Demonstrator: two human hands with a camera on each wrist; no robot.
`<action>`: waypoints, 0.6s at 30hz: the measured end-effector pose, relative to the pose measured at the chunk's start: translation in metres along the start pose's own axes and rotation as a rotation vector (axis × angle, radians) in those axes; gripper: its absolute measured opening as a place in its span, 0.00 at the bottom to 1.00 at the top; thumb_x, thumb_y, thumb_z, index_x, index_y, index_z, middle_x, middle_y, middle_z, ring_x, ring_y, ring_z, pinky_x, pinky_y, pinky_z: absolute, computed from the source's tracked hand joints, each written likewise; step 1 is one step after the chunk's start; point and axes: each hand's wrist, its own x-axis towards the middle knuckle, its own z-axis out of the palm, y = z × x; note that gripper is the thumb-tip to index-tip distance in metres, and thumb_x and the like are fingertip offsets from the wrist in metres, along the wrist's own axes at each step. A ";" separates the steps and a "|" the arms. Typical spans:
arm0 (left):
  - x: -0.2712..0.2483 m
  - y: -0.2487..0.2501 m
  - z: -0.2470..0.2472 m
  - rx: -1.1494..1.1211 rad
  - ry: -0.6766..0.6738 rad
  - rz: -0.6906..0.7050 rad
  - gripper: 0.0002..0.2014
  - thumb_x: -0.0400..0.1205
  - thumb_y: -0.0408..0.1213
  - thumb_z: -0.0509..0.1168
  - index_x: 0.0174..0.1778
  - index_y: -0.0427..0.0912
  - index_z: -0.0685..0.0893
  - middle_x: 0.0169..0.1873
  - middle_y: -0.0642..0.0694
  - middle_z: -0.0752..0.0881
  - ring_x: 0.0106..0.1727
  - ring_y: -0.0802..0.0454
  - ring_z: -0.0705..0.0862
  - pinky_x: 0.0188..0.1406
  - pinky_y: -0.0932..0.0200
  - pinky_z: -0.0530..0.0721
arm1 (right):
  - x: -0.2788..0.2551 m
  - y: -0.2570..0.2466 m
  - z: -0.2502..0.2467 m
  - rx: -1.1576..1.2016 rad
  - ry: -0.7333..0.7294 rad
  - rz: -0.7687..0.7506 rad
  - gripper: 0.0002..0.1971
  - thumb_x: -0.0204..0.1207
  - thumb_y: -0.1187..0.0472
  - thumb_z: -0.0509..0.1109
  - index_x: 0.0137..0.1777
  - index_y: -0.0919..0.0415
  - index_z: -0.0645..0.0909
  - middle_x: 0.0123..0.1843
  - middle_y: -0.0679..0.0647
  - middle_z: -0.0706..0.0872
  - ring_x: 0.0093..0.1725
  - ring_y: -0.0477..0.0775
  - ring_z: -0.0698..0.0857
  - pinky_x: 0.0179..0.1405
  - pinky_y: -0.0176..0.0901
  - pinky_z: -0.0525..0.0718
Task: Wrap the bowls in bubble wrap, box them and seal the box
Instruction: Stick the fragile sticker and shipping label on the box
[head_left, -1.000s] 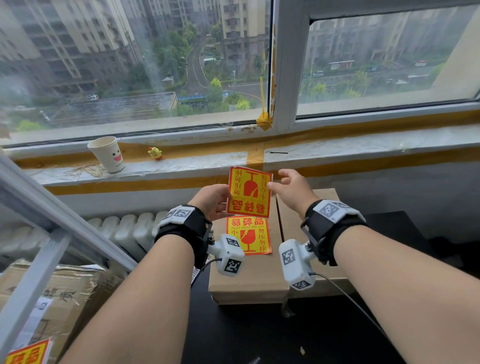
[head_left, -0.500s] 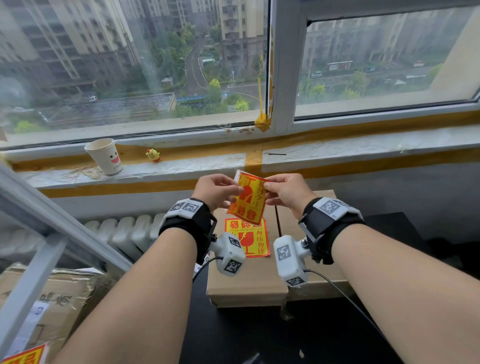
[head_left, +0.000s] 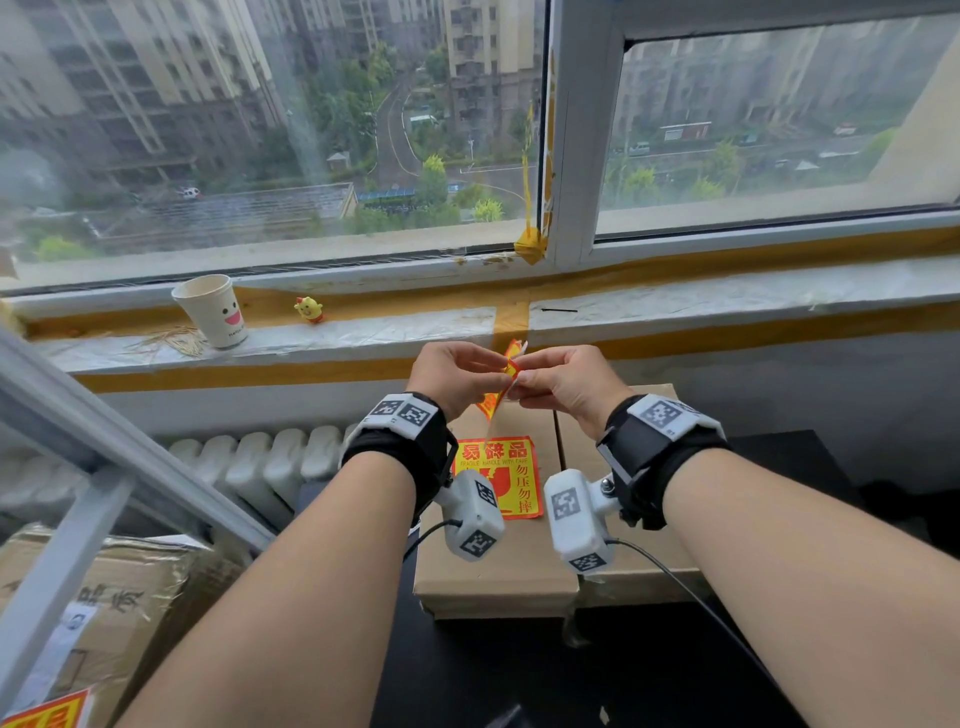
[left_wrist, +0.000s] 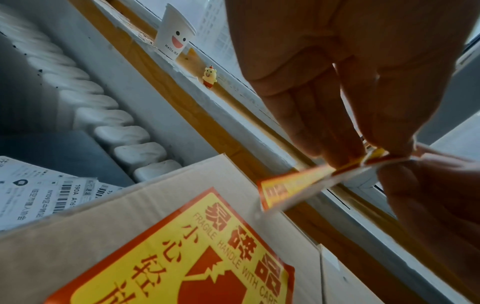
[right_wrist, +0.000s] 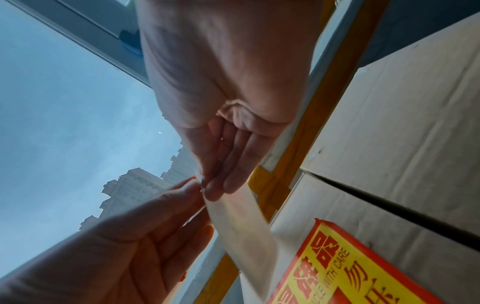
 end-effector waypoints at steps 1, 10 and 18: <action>0.000 0.000 0.000 -0.019 -0.004 -0.004 0.08 0.72 0.34 0.78 0.45 0.45 0.90 0.43 0.46 0.92 0.47 0.48 0.90 0.49 0.53 0.89 | 0.000 0.001 0.000 -0.014 -0.006 -0.006 0.07 0.75 0.75 0.71 0.49 0.66 0.87 0.40 0.62 0.90 0.37 0.52 0.91 0.36 0.37 0.89; 0.012 -0.008 -0.010 -0.046 0.082 -0.208 0.34 0.76 0.29 0.72 0.78 0.44 0.67 0.66 0.45 0.80 0.62 0.46 0.83 0.59 0.47 0.85 | 0.000 0.000 0.000 -0.017 -0.016 0.017 0.11 0.78 0.78 0.64 0.44 0.65 0.85 0.44 0.63 0.90 0.44 0.57 0.90 0.51 0.48 0.89; 0.008 -0.018 -0.027 -0.031 0.118 -0.155 0.11 0.76 0.29 0.73 0.47 0.42 0.76 0.47 0.47 0.84 0.42 0.56 0.83 0.30 0.63 0.79 | -0.002 -0.001 -0.004 0.000 0.022 0.049 0.09 0.78 0.77 0.64 0.44 0.67 0.84 0.39 0.62 0.90 0.37 0.55 0.90 0.41 0.44 0.91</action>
